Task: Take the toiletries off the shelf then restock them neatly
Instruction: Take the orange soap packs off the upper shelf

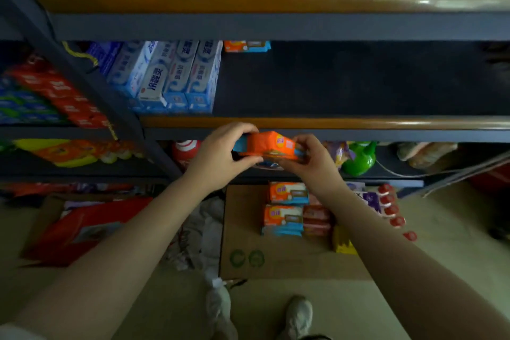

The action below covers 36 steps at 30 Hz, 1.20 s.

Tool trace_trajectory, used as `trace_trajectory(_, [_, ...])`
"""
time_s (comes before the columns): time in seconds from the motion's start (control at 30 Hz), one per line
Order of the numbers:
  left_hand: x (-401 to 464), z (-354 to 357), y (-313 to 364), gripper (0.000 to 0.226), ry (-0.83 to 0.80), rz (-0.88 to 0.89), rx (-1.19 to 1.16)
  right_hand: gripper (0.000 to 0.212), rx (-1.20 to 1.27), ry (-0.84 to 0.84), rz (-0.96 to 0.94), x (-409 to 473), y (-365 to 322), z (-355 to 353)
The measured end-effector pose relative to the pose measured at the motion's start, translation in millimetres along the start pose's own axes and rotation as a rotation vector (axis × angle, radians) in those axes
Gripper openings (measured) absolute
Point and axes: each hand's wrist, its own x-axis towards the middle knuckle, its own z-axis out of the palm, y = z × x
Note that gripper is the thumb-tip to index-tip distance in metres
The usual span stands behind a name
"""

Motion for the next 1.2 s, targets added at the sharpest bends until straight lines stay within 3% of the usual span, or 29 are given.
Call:
trace_trajectory(0.13, [-16.1, 5.3, 0.3, 0.046, -0.012, -0.096, -0.048, 0.042, -0.117, 0.073, -0.055, -17.9, -7.3, -8.6])
trace_trajectory(0.2, [-21.7, 8.8, -5.2, 0.043, -0.054, -0.251, -0.26, 0.043, -0.081, 0.079, -0.038, -28.3, -10.5, -15.9])
trace_trajectory(0.33, [-33.4, 17.8, -12.1, 0.039, -0.067, -0.576, -0.867, 0.038, 0.106, -0.066, -0.024, -47.9, -14.3, -30.2])
trace_trajectory(0.5, [-48.3, 37.3, -1.6, 0.028, -0.136, -0.889, -1.164, 0.01, 0.212, -0.082, 0.047, -53.8, -15.4, -32.8])
trace_trajectory(0.6, [-53.4, 51.6, 12.8, 0.035, -0.216, -1.186, -1.167, 0.035, 0.025, -0.002, 0.15, -47.5, -15.6, -28.3])
trace_trajectory(0.7, [-60.8, 59.5, 18.9, 0.053, -0.41, -1.338, -1.2, 0.05, -0.128, 0.01, 0.245, -39.8, -15.7, -27.4])
trace_trajectory(0.8, [-65.5, 63.1, 19.1, 0.059, -0.567, -1.369, -1.195, 0.046, -0.152, -0.046, 0.322, -36.5, -5.9, -31.3])
trace_trajectory(0.87, [-65.6, 66.1, 20.9, 0.057, -0.583, -1.372, -1.133, 0.042, -0.075, -0.072, 0.386, -37.3, 5.5, -32.2])
trace_trajectory(0.97, [-65.7, 73.6, 20.4, 0.04, -0.388, -1.37, -0.996, 0.029, 0.269, -0.095, 0.574, -41.1, 26.2, -31.5])
trace_trajectory(1.07, [-71.1, 85.4, 13.2, 0.03, -0.279, -1.202, -0.809, 0.018, 0.563, -0.118, 0.73, -45.1, 55.9, -25.1])
trace_trajectory(1.2, [-84.2, 115.3, -5.2, 0.022, -0.325, -1.05, -0.501, 0.017, 0.241, -0.048, 0.637, -43.2, 97.9, -10.8])
